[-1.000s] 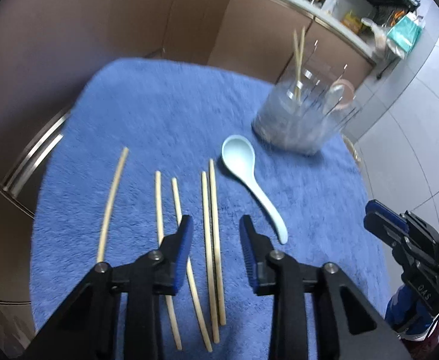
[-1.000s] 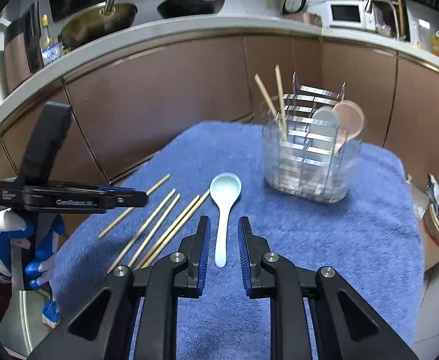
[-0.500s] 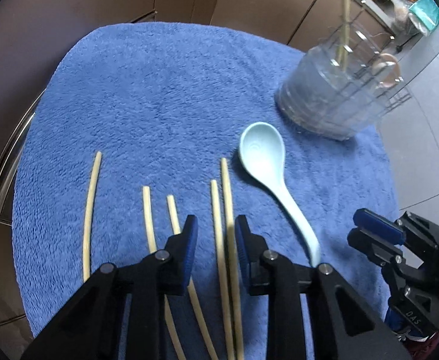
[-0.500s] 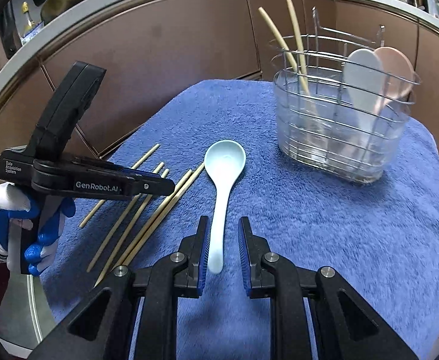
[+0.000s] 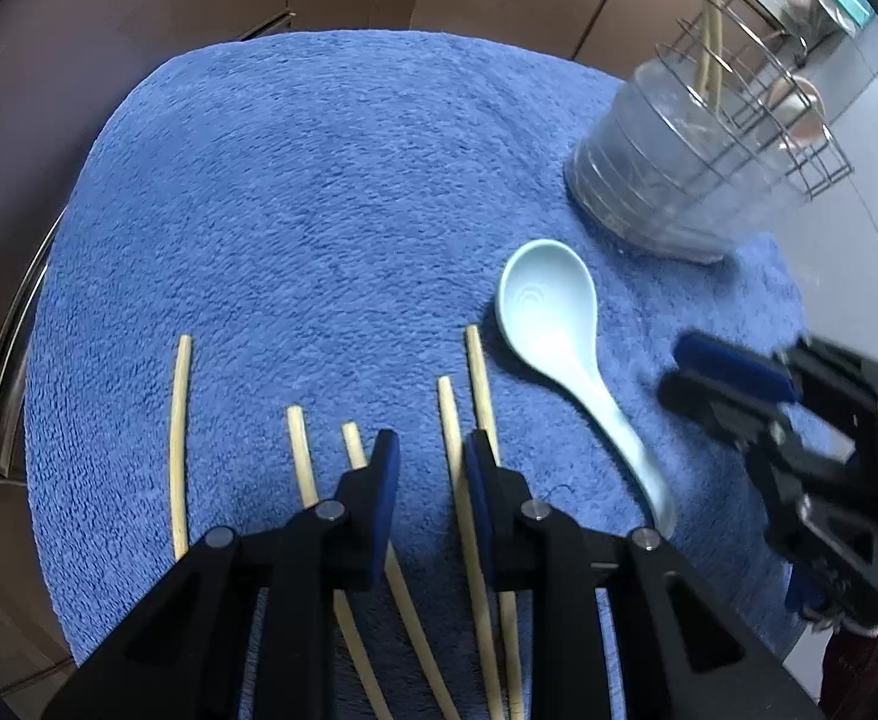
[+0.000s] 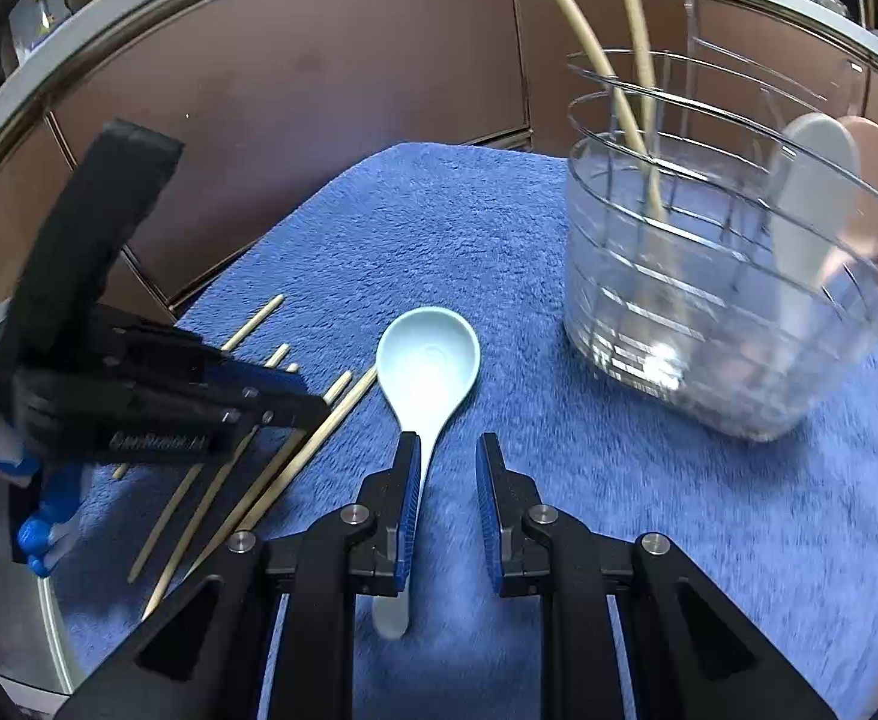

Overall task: Organize utensils
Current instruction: 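Close the right tool on the last white spoon's bowl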

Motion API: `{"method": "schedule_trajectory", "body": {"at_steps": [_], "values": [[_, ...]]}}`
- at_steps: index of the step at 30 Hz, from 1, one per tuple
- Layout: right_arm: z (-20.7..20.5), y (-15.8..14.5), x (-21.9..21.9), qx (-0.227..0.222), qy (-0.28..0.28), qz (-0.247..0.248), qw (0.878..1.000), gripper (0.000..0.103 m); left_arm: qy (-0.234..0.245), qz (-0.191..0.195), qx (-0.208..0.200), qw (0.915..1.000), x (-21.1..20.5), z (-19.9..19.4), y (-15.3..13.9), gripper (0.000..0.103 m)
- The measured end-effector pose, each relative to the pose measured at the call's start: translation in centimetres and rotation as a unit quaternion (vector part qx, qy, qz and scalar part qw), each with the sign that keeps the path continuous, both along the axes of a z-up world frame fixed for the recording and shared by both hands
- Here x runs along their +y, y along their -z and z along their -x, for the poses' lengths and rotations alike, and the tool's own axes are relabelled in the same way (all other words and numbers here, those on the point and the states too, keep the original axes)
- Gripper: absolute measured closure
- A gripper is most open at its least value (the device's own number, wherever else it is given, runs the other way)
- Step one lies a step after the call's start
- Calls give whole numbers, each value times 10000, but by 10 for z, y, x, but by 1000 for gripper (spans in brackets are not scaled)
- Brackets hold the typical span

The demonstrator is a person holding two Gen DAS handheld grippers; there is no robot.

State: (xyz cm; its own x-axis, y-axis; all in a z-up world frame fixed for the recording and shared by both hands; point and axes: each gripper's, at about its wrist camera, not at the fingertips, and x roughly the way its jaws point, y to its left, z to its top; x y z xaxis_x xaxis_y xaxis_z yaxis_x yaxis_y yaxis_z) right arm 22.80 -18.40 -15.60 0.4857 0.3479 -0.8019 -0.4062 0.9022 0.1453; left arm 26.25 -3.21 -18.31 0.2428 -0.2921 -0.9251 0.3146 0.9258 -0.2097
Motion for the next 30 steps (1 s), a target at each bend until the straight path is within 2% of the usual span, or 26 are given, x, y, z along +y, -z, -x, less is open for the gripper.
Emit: {"method": "schedule_trajectory", "body": {"at_steps": [4,9,14,19,20,23,24,30], "values": [[-21,1,13,-19,-138,248,9996,84,72,-10,63,10000,-3,-4,1,82],[-49,15,25,135,-274,534,9981,78,148,108,225,9996,0,-15,3,82],[-71,26,30,338,-402,549,9971,70,138,302,402,9986,8,-27,10,82],[-76,34,46,395,-708,553,9952,70,169,342,472,9982,12,-37,12,82],[-77,35,49,389,-752,579,9947,70,177,332,471,9982,17,-38,12,82],[-77,35,52,378,-859,527,9942,87,205,251,448,9985,14,-36,13,82],[-76,35,51,344,-863,544,9942,90,218,208,442,9986,13,-37,13,82],[-56,26,41,222,-931,542,9939,95,266,-33,448,9986,-5,-35,13,82]]}}
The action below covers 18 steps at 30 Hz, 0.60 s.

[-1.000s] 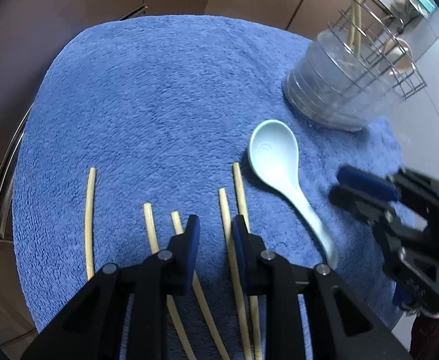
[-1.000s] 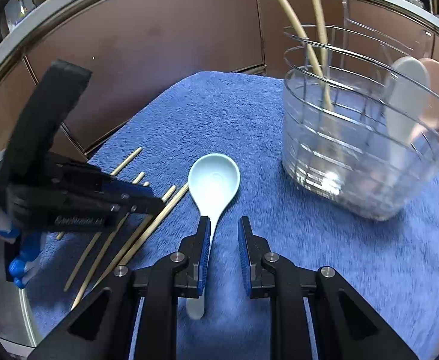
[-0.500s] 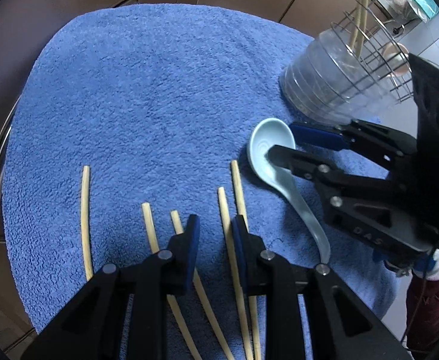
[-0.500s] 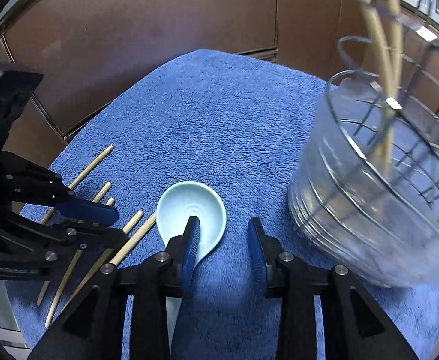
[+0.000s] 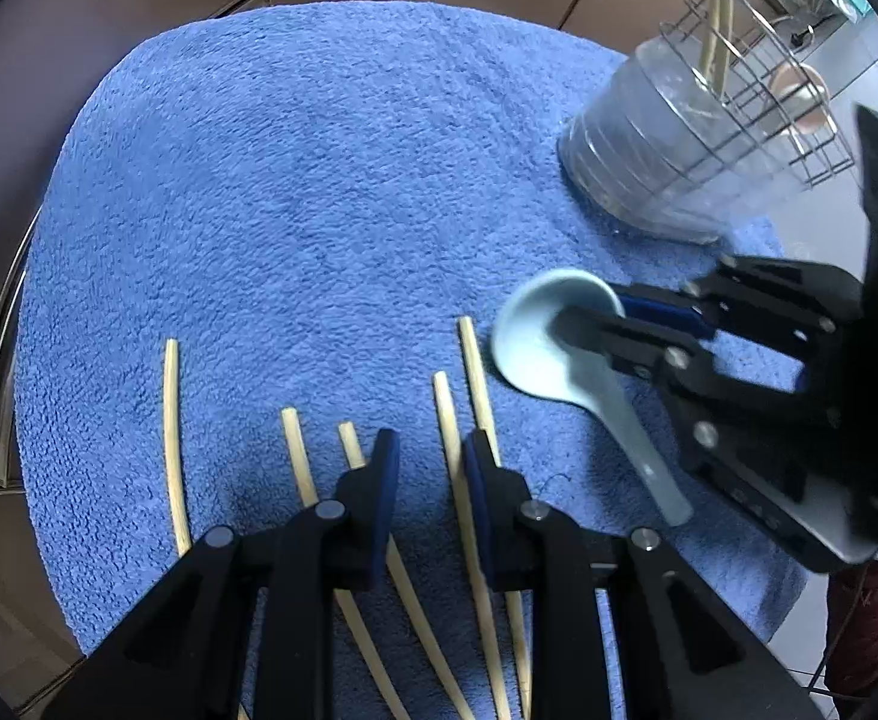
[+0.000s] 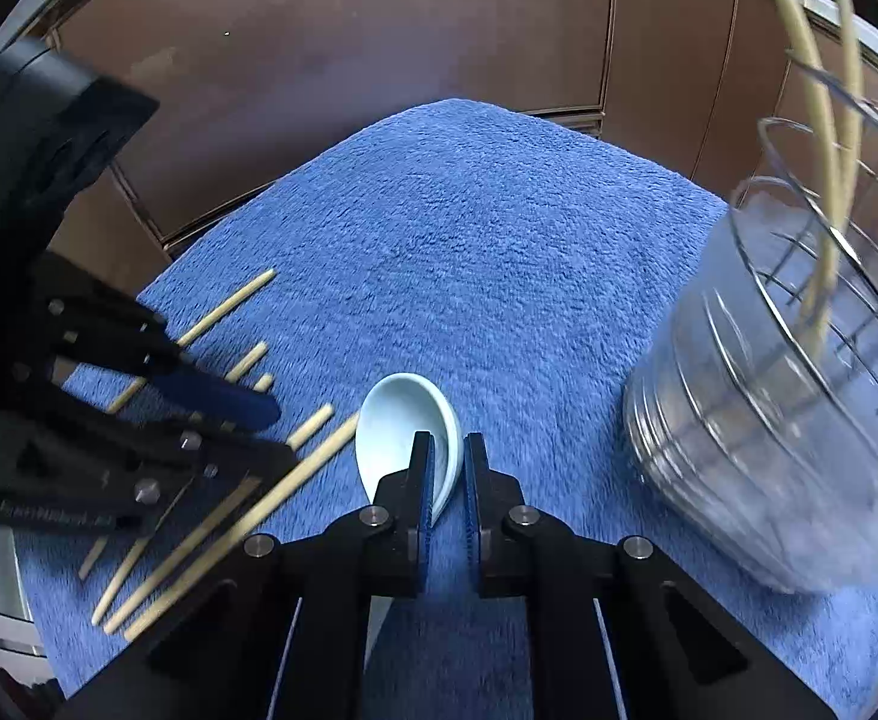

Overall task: Organize utensils
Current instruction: 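Close the right tool on the last white spoon's bowl, then grasp a chopstick with the left tool while the right tool lifts the white spoon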

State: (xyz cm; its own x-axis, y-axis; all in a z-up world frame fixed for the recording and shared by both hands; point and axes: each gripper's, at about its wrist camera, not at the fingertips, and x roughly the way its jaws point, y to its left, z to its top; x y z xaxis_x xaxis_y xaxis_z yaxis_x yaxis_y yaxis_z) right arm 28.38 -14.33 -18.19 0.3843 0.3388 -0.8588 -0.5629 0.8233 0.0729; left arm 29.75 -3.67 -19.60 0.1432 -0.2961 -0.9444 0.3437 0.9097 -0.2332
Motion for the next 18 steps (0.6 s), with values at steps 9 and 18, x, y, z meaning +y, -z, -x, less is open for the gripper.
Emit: {"method": "schedule_trajectory", "body": {"at_steps": [9,18], "values": [[36,-9,-23,-112,174,-127,9997,96,-77,-434,-165,9989,-37,8,1,94],[89,-28,-43,-408,362,-174,9984,96,-611,125,-742,9953,-37,40,-20,98]]}}
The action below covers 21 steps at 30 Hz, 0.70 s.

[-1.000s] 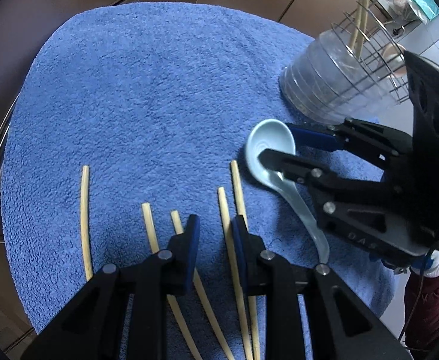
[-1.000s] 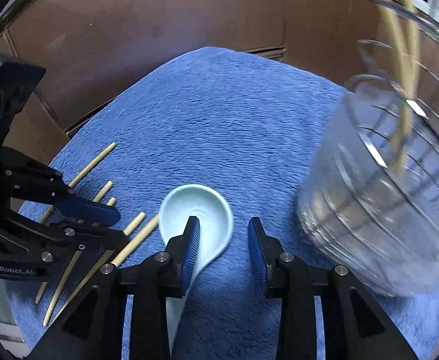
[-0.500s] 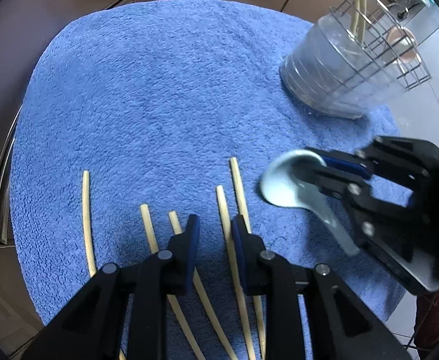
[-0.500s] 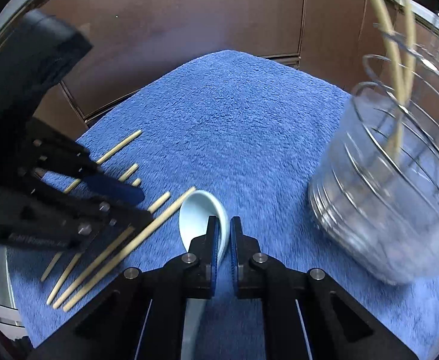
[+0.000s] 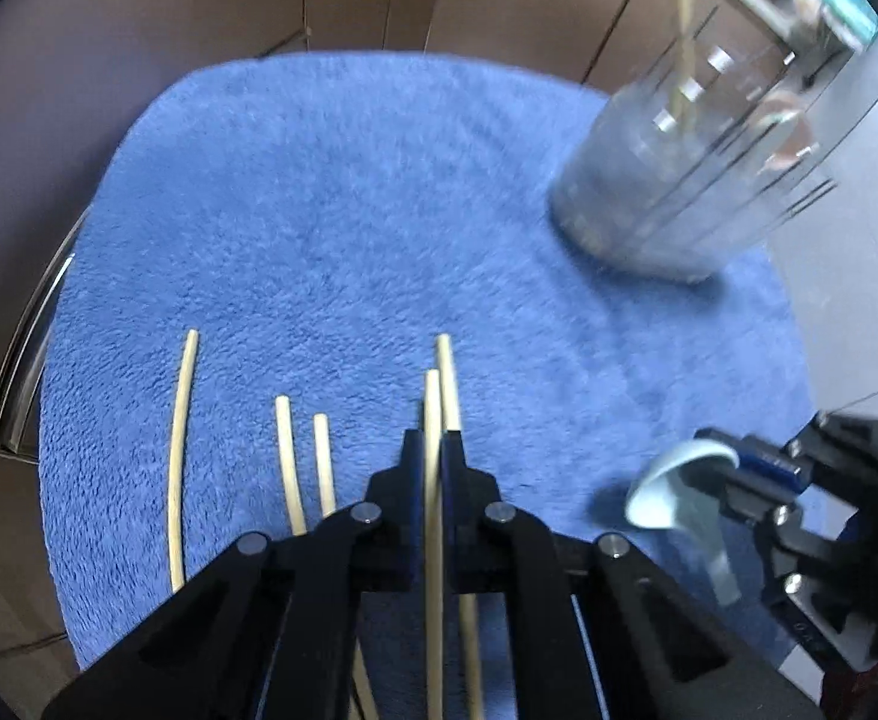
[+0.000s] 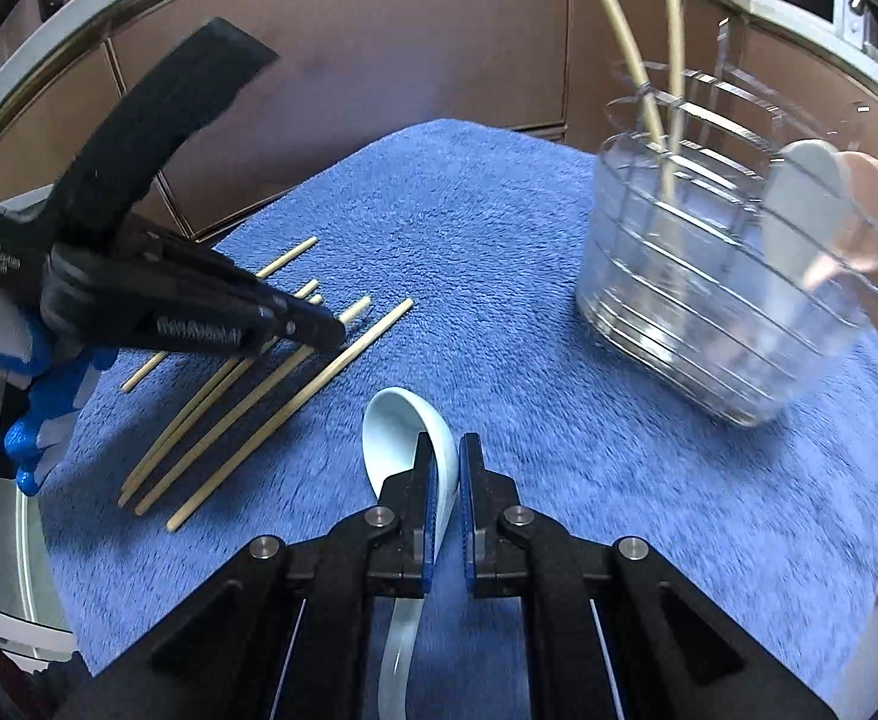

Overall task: Organize utensils
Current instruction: 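Grasp a chopstick with the left tool while the right tool lifts the white spoon, then carry chopstick and white spoon over the holder and release both inside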

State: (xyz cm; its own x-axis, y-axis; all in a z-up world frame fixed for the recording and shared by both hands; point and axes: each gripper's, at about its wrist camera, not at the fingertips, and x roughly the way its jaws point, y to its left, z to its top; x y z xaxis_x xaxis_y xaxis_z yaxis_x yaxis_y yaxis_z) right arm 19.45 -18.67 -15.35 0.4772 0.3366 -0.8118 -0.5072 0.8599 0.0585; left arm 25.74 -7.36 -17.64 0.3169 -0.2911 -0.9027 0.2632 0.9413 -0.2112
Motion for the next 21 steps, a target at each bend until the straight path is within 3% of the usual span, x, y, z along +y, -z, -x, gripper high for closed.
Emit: {"method": "schedule_trajectory", "body": {"at_steps": [6,11,15,21], "values": [[26,-17,-11,-428,197,-126,9988,96,-154,461,-662,9966,15,33,-36,98],[48,-44,-35,-907,492,-341,9941,96,-278,924,-1247,9875,28,50,-80,98],[50,-75,-53,-1448,804,-620,9842,96,-382,1330,-1777,9743,34,60,-115,98],[38,-138,-86,-2474,1369,-1123,9526,96,-449,1913,-2602,9453,20,47,-179,98]]}}
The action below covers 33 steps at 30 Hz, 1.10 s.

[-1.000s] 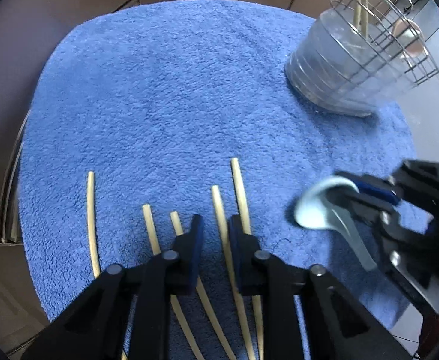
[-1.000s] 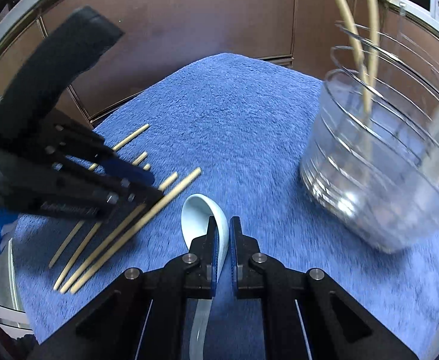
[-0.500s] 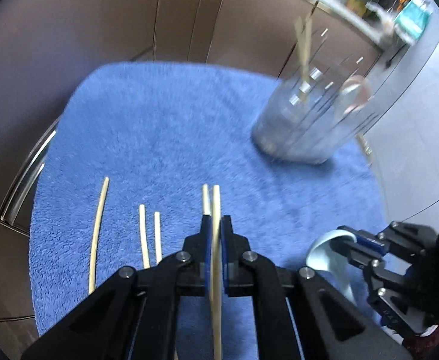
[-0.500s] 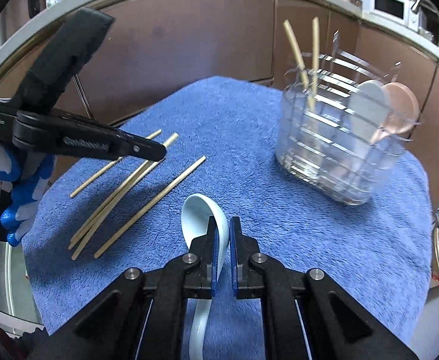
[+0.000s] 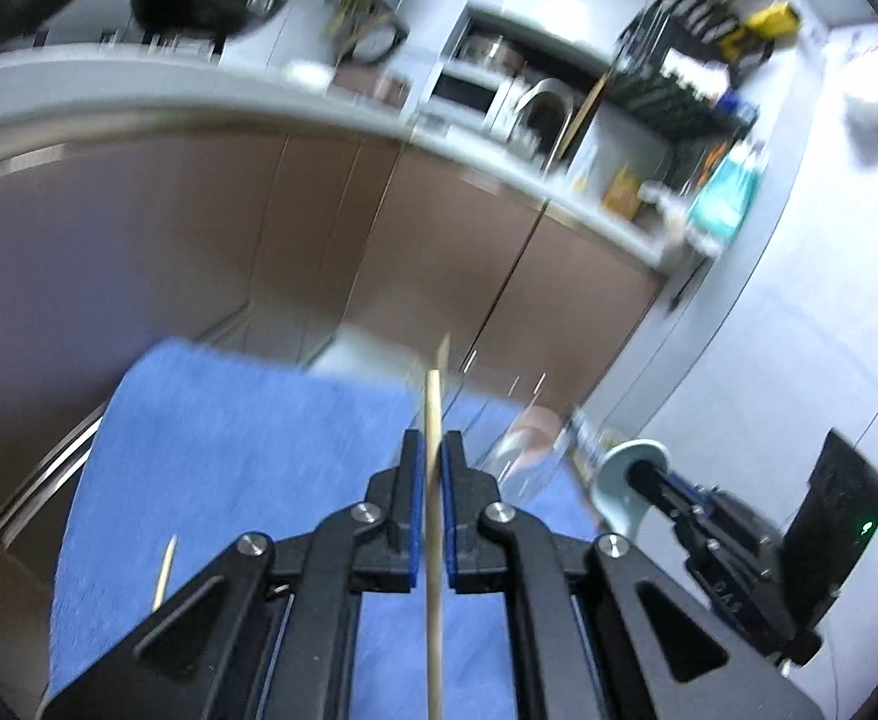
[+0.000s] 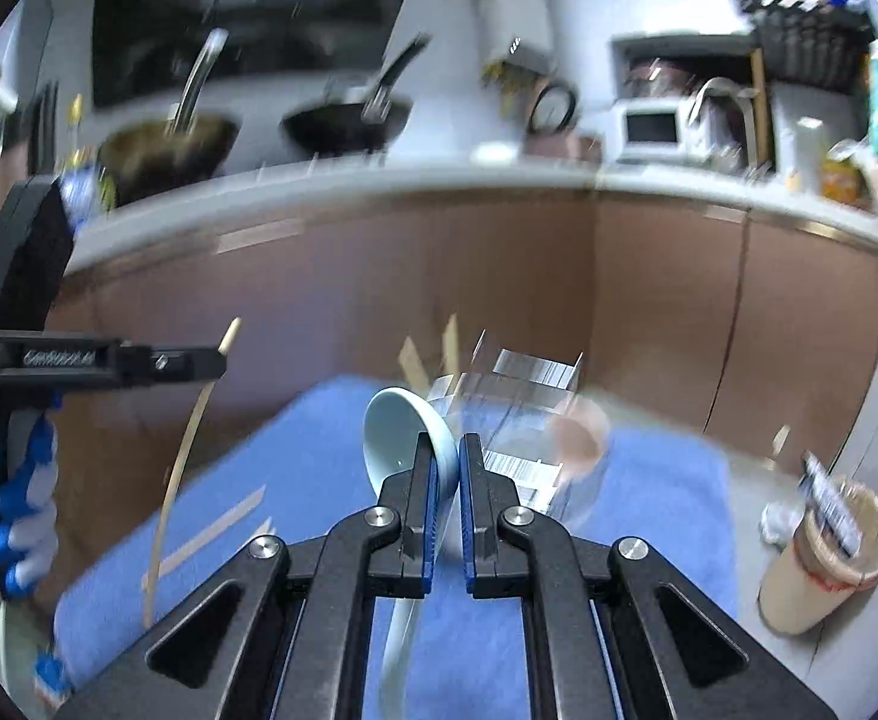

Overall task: Organize utensils
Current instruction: 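Carry chopstick and white spoon over the holder and release both inside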

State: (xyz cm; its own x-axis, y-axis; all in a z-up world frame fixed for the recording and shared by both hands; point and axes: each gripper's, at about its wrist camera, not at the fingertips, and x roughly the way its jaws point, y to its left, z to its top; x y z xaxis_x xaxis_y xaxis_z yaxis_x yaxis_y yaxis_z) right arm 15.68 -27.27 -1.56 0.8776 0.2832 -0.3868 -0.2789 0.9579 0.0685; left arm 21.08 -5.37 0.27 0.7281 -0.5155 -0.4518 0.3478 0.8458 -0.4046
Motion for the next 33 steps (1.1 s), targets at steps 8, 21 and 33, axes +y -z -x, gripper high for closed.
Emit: {"method": "schedule_trajectory", "body": {"at_steps": [8,21,33], "values": [[-48,-40,-11,-985,308,-586,9929,96,-346,853,-940,9913,-23,-42,-51,98],[-100,-12,-30,-1335,1070,-430,9843,96,-948,532,-1458,9833,-60,-100,-27,98],[-99,28,-30,-1428,1324,-292,9804,96,-1548,121,-1792,9715,-82,-107,29,98]]}}
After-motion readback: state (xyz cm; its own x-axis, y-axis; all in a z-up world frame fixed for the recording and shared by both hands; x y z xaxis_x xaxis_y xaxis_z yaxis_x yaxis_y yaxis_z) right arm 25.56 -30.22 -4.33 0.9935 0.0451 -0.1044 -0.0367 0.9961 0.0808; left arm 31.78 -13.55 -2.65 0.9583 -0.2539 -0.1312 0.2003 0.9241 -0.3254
